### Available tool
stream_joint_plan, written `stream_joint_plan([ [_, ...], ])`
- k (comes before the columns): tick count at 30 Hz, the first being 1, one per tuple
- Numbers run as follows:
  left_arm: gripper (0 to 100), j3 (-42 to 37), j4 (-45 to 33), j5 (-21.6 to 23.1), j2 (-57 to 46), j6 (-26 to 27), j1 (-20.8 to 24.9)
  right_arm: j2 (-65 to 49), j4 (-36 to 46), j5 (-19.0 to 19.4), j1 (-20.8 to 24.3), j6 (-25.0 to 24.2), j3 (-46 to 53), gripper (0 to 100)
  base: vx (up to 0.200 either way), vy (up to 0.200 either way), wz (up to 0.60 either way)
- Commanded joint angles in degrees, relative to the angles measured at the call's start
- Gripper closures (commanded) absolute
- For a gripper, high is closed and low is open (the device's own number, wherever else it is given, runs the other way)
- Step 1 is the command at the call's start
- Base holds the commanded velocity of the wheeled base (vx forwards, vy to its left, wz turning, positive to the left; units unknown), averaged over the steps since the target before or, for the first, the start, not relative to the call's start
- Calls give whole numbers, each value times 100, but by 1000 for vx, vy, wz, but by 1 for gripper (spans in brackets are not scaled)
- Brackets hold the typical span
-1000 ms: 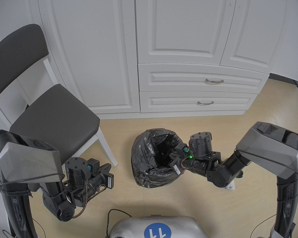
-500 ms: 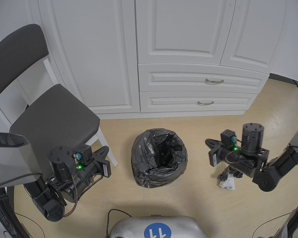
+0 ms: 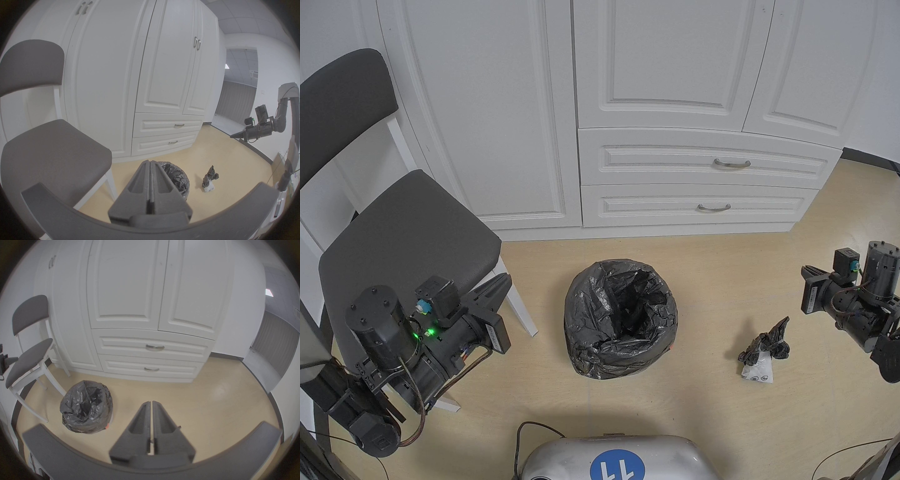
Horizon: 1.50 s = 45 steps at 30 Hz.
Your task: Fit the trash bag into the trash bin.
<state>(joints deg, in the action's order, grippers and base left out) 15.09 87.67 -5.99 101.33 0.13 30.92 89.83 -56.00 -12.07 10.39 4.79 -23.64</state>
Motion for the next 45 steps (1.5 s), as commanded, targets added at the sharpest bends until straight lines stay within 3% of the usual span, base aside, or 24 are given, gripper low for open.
stream_joint_plan([
  [1, 100, -68, -49, -25, -570, 31, 2, -1108, 872, 3, -125, 4, -124, 0, 0, 0, 0],
  [5, 100, -68, -66, -43, -755, 180, -51, -1847, 1847, 3, 174, -31, -458, 0, 0, 0, 0],
  [11, 100, -68, -66, -61, -939, 329, -59, -2295, 3175, 3, 139, -40, -879, 0, 0, 0, 0],
  [17, 100, -68, -119, -245, -1036, 655, -288, -2383, 4467, 12, 139, -576, -1609, 0, 0, 0, 0],
  [18, 0, -77, -119, -263, -1045, 734, -332, -2365, 4581, 12, 139, -629, -1670, 0, 0, 0, 0],
  [37, 0, 38, -119, -272, -975, 865, -798, -1899, 4678, 117, 69, -769, -1793, 0, 0, 0, 0],
  [43, 0, 64, -119, -272, -896, 901, -965, -1179, 4678, 354, -406, -831, -1960, 0, 0, 0, 0],
  [45, 0, 73, -119, -272, -904, 901, -982, -502, 4678, 864, -907, -919, -2154, 0, 0, 0, 0],
])
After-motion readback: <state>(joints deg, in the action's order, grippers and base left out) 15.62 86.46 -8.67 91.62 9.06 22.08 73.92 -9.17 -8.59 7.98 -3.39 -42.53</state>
